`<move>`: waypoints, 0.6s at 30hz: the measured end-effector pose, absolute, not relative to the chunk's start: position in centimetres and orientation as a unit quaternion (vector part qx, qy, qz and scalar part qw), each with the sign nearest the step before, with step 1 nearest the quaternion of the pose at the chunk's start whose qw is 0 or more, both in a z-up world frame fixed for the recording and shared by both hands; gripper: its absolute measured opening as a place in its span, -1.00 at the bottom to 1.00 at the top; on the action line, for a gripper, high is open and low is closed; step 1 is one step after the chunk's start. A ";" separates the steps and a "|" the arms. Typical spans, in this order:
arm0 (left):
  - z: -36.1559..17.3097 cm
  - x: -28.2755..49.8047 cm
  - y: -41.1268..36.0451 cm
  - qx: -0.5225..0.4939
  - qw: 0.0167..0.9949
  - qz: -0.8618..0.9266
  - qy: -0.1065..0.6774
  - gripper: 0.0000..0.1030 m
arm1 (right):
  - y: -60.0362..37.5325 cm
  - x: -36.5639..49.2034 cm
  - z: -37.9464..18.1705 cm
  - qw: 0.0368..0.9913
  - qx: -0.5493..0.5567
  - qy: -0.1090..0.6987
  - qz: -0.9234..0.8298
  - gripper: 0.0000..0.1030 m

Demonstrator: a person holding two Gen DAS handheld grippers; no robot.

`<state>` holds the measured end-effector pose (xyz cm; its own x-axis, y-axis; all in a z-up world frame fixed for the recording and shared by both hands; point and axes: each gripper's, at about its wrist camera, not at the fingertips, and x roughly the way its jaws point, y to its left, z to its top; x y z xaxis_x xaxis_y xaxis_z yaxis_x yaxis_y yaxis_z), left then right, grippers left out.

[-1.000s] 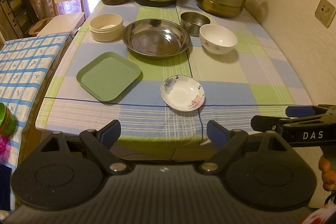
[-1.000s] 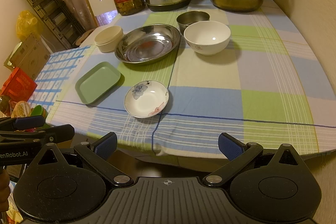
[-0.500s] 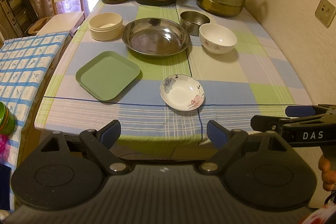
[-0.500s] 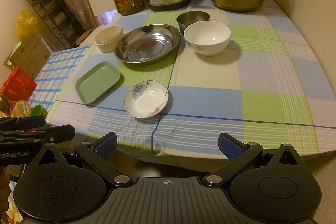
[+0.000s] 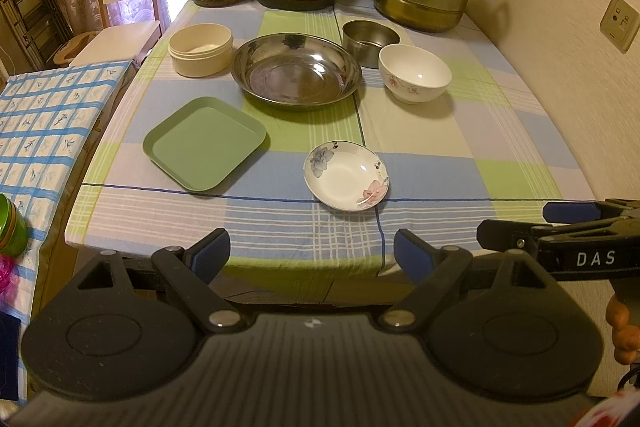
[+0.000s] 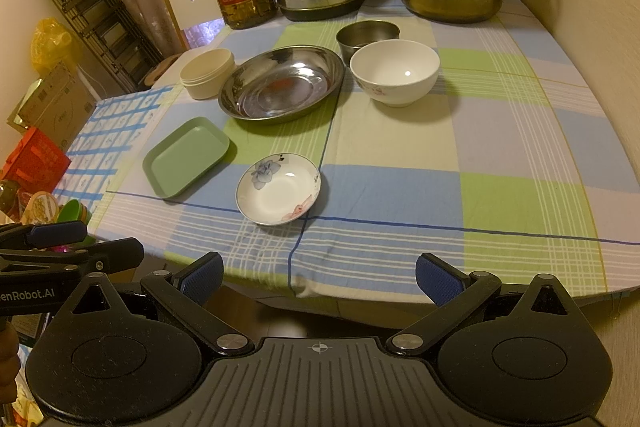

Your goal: Organize plates and bowls

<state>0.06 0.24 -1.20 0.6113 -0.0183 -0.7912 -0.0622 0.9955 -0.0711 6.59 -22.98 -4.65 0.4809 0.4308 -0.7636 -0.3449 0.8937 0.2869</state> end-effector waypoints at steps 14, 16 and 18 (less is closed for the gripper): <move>-1.4 0.1 0.0 -0.047 0.895 0.012 0.443 0.70 | -23.1 6.7 -4.7 0.859 0.047 0.457 0.226 0.98; -1.5 0.2 -0.1 -0.047 0.895 0.013 0.444 0.70 | -23.2 6.8 -4.8 0.859 0.047 0.457 0.226 0.98; -1.4 0.3 -0.2 -0.048 0.894 0.013 0.445 0.70 | -23.2 6.8 -4.8 0.859 0.047 0.457 0.226 0.98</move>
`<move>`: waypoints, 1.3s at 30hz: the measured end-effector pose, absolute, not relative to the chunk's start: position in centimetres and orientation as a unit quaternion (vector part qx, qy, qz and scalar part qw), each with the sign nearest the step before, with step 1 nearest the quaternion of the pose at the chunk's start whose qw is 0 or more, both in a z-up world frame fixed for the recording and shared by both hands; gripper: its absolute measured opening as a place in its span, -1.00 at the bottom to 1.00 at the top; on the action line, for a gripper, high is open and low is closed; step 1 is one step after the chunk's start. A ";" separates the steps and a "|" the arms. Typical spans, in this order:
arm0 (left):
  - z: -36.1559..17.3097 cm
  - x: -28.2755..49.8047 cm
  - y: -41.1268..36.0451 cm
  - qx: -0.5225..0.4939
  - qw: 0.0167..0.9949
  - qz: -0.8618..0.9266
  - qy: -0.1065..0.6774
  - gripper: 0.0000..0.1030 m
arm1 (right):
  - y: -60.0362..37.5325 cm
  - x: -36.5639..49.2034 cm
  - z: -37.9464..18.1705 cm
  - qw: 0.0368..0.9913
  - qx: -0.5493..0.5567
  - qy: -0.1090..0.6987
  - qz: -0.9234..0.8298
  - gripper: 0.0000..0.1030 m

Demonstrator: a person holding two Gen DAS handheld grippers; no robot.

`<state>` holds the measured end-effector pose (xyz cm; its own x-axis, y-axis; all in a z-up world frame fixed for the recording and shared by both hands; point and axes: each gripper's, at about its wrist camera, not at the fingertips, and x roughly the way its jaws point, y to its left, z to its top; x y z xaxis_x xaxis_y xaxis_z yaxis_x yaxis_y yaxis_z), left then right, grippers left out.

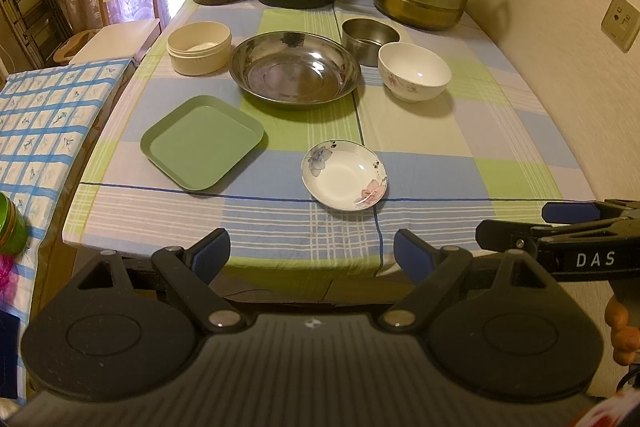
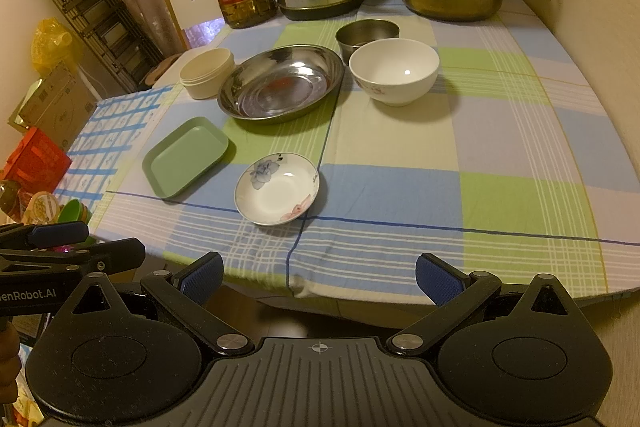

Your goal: Organize plates and bowls

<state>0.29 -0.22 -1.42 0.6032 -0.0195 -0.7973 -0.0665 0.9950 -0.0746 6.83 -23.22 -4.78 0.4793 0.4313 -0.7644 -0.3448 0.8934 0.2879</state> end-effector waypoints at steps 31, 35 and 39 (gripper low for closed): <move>-2.2 2.0 3.4 -0.049 0.890 0.049 0.452 0.67 | -25.7 8.7 -6.9 0.826 0.192 0.478 0.229 0.98; -2.5 3.2 5.7 -0.037 0.890 0.050 0.452 0.67 | -25.4 9.3 -7.3 0.813 0.234 0.484 0.223 0.98; -3.0 5.5 8.4 -0.026 0.890 0.046 0.453 0.67 | -24.7 9.8 -6.9 0.819 0.266 0.467 0.199 0.98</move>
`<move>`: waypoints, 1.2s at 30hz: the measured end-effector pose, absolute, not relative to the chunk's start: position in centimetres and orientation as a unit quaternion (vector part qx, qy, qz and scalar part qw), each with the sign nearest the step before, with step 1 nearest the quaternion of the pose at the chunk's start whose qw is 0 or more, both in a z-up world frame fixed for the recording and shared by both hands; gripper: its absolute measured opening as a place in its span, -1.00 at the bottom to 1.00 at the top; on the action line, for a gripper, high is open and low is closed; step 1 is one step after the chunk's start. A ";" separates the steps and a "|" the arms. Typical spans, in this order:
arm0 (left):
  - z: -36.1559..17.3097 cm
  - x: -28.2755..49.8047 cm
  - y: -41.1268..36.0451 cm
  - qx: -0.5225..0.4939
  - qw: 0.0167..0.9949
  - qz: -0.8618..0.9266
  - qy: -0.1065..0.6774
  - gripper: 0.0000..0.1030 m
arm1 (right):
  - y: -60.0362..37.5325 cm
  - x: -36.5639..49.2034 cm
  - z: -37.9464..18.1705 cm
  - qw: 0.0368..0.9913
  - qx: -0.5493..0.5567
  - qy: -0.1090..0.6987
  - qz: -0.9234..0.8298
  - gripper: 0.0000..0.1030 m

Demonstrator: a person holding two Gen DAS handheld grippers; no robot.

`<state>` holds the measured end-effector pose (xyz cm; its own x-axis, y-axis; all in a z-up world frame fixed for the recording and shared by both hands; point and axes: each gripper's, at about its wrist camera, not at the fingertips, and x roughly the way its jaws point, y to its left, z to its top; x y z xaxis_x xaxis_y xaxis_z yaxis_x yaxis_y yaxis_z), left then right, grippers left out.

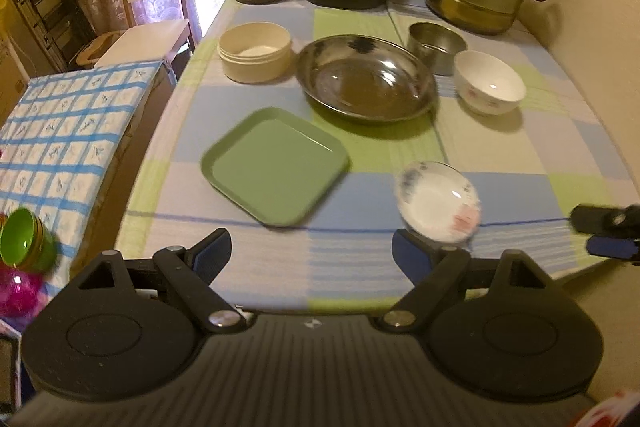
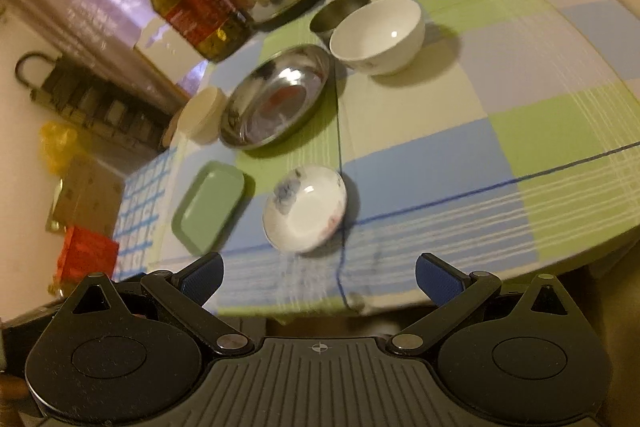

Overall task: Organize plates and bowls
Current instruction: 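Move both grippers to the green square tray and close on its edge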

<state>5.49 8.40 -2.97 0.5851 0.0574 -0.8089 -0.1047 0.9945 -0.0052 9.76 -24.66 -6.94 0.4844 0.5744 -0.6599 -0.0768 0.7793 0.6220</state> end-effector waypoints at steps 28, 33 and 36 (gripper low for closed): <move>-9.8 16.8 22.9 0.016 0.854 -0.090 0.512 0.05 | -2.9 15.8 -10.0 0.833 0.180 0.496 0.167 0.19; -10.8 17.9 23.7 0.010 0.850 -0.101 0.517 -0.11 | -1.1 16.2 -11.6 0.825 0.171 0.515 0.156 0.02; -11.3 18.8 23.9 0.020 0.849 -0.108 0.517 -0.22 | -0.5 16.7 -12.4 0.822 0.171 0.522 0.149 -0.06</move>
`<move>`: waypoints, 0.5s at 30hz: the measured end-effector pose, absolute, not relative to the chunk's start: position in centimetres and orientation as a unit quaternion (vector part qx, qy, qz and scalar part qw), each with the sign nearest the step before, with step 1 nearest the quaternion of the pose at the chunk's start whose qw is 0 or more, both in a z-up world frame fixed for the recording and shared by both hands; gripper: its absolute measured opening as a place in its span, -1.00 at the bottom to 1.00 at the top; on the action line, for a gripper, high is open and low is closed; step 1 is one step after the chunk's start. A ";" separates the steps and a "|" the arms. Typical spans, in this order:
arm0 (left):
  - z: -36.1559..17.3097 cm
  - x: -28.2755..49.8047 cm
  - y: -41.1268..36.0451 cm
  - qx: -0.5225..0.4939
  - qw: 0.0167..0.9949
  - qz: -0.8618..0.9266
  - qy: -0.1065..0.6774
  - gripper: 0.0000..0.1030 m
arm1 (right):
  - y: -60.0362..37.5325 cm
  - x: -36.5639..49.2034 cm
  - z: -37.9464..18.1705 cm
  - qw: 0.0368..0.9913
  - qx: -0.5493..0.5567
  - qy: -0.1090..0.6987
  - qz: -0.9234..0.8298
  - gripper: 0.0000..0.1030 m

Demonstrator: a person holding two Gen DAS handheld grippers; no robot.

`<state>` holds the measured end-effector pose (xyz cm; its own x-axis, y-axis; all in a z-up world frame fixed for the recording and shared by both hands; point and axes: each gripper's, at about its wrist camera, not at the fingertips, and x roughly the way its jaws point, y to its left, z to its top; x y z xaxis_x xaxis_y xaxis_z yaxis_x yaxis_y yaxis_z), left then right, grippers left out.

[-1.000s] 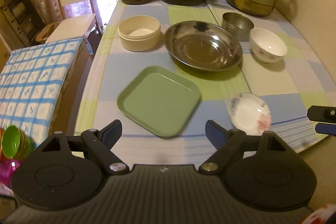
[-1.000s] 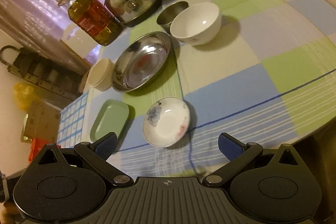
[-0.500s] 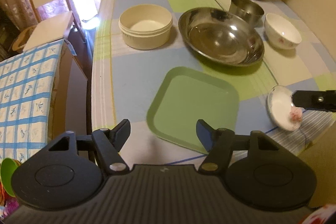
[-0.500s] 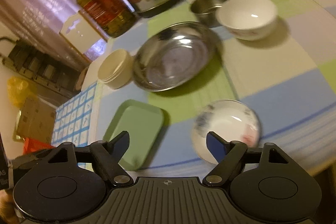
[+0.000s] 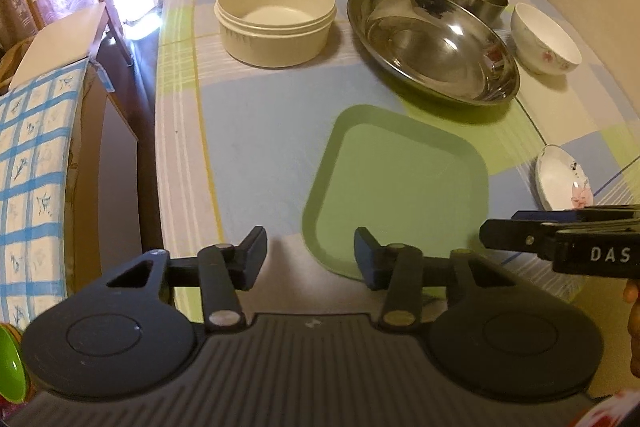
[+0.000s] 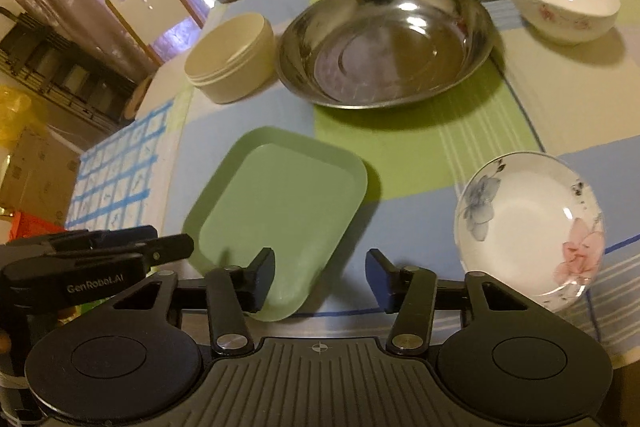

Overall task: Organize plates and bowls
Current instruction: 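Move both grippers to the green square tray and close on its edge, then lift the green tray with both grippers and lower it into the steel plate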

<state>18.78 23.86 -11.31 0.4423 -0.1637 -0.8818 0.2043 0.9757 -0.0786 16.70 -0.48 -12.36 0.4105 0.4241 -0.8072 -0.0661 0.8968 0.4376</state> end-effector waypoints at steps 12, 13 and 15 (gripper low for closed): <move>-12.8 20.7 23.4 0.030 0.845 -0.136 0.516 -0.59 | 0.5 17.3 -13.4 0.819 0.164 0.534 0.128 -0.53; -12.9 20.7 23.4 0.030 0.844 -0.139 0.517 -0.67 | 0.6 17.3 -13.4 0.819 0.162 0.535 0.129 -0.56; -13.1 20.6 23.2 0.035 0.844 -0.141 0.517 -0.72 | 0.8 17.2 -13.3 0.822 0.155 0.533 0.130 -0.61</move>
